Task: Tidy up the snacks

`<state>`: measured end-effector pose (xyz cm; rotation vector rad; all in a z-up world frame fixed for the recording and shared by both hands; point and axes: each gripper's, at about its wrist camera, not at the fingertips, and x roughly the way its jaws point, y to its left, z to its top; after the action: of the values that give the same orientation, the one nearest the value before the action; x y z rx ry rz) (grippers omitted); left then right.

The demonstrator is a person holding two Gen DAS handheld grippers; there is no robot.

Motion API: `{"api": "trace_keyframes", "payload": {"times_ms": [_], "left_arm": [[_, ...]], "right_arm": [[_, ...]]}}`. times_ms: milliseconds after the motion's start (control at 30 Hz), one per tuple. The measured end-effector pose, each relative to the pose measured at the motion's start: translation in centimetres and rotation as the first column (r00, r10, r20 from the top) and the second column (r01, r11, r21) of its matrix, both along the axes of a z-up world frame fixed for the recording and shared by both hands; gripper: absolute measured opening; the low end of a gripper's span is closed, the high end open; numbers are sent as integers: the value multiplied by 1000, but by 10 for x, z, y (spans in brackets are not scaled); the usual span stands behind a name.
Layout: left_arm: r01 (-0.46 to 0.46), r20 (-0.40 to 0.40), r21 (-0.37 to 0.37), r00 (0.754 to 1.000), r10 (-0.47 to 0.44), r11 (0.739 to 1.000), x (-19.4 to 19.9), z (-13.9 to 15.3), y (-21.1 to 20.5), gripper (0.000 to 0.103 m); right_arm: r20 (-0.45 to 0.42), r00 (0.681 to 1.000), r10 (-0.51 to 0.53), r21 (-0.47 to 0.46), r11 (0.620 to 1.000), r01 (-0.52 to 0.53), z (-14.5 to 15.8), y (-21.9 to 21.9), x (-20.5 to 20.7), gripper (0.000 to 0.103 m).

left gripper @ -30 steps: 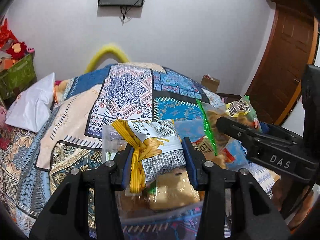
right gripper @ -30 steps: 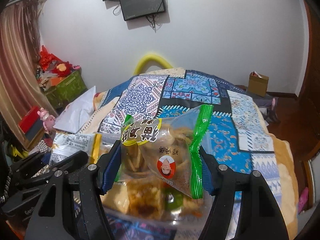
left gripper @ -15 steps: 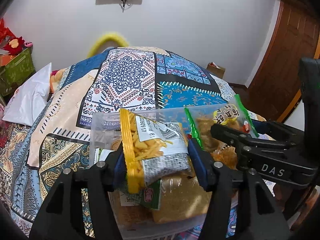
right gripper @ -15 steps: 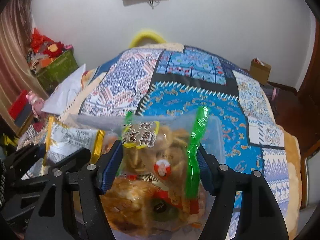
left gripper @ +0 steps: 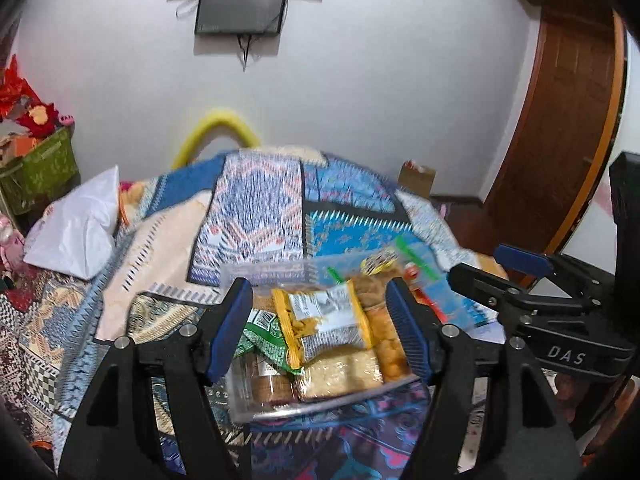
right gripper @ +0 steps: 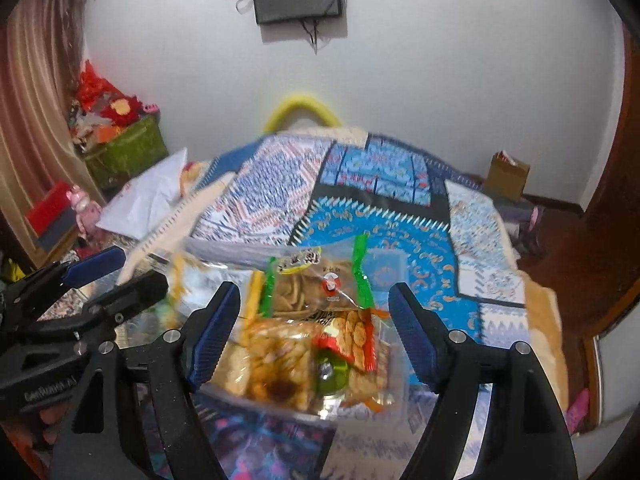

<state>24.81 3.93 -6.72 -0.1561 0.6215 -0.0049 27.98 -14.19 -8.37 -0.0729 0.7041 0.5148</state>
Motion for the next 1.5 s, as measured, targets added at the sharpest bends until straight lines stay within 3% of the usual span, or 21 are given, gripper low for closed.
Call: {"api": "trace_keyframes", "payload": {"times_ms": [200,300,467,567,833,1500], "left_arm": [[9,136,26,991,-12,1000,-63,51,-5,69],[6,213,50,977,-17,999,-99,74,-10,77],[-5,295,76,955,-18,997,-142,96,-16,97],[-2,324,72,946,-22,997,-163,103,-19,101],[-17,346,79,938,-12,997,-186,105,-23,102],[-6,323,76,946,-18,997,-191,98,-25,102]], "right_arm": [[117,993,-4,73,997,-5,47,-27,-56,76],[177,984,-14,121,993,-7,66,-40,-85,83],[247,969,-16,162,987,-25,87,-51,-125,89],[292,956,-34,167,986,-16,93,-52,-143,103],[353,935,-32,144,989,-20,98,-49,-174,103],[323,945,-51,172,985,-6,89,-63,-184,103]]}}
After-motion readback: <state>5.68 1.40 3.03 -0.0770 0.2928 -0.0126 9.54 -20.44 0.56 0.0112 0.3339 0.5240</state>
